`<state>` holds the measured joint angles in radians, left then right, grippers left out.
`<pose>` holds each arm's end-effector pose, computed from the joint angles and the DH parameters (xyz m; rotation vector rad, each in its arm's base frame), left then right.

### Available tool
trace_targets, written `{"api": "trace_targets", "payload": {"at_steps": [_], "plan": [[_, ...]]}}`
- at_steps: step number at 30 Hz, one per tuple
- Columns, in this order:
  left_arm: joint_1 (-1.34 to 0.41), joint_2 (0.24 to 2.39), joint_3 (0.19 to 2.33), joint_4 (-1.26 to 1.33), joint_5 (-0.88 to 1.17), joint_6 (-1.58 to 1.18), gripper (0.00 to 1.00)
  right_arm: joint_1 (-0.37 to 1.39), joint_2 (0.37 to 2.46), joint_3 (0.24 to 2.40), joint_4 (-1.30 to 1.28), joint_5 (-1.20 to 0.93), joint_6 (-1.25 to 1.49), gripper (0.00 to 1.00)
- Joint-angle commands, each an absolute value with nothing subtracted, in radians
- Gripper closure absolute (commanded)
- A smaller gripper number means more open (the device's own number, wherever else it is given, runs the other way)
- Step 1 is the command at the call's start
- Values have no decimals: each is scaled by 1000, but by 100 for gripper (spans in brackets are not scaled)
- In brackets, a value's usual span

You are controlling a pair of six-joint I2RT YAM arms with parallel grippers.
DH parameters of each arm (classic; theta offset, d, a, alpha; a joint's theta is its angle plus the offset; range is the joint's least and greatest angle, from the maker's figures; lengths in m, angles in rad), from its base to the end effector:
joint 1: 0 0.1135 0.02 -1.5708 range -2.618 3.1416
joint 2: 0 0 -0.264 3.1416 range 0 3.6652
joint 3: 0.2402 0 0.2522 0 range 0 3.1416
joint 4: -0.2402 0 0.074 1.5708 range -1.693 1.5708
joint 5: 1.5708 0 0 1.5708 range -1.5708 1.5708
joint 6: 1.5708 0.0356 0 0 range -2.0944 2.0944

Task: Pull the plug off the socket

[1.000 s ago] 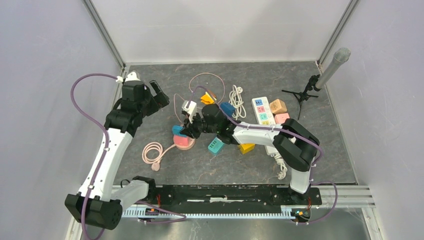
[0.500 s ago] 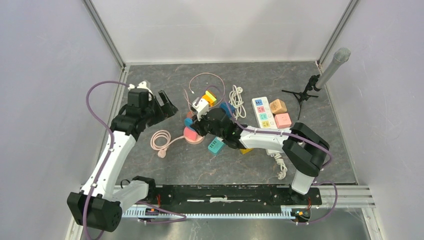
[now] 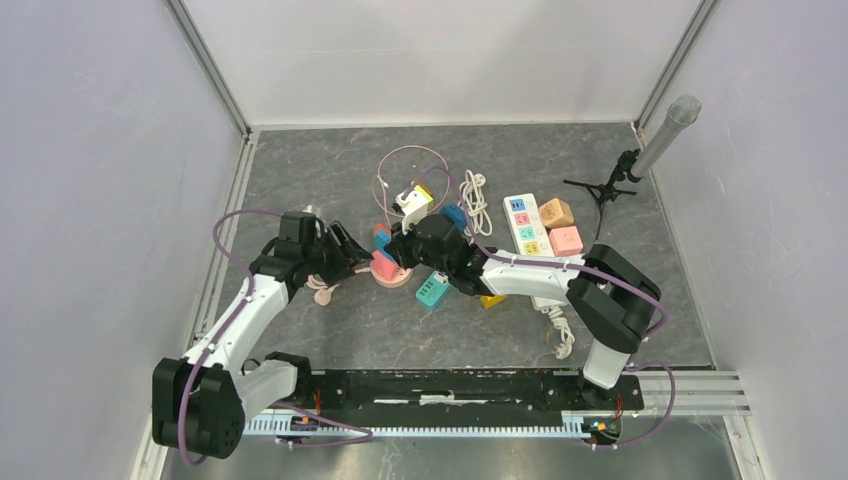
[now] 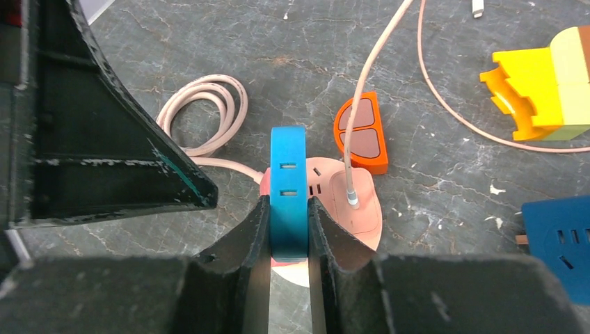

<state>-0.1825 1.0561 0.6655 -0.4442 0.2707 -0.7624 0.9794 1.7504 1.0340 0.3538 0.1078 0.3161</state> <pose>0.2069 -0.0479 0.2252 -0.5899 2.4372 -0.7430 0.2226 0.3246 0.2188 -0.5825 1.9208 0.7490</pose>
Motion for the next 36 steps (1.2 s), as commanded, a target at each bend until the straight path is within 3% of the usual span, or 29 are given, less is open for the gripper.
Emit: {"api": "trace_targets", "payload": {"at_steps": [1,25,36], "plan": [[-180,1065,628,-295,323,-856,34,979,1760,1072,361,47,393,100],[-180,1100,504,-135,266,-951,50,980,1751,1023,481,-86,407,100],[-180,1092,480,-183,210,-954,55,981,1716,967,605,-146,369,100]]}}
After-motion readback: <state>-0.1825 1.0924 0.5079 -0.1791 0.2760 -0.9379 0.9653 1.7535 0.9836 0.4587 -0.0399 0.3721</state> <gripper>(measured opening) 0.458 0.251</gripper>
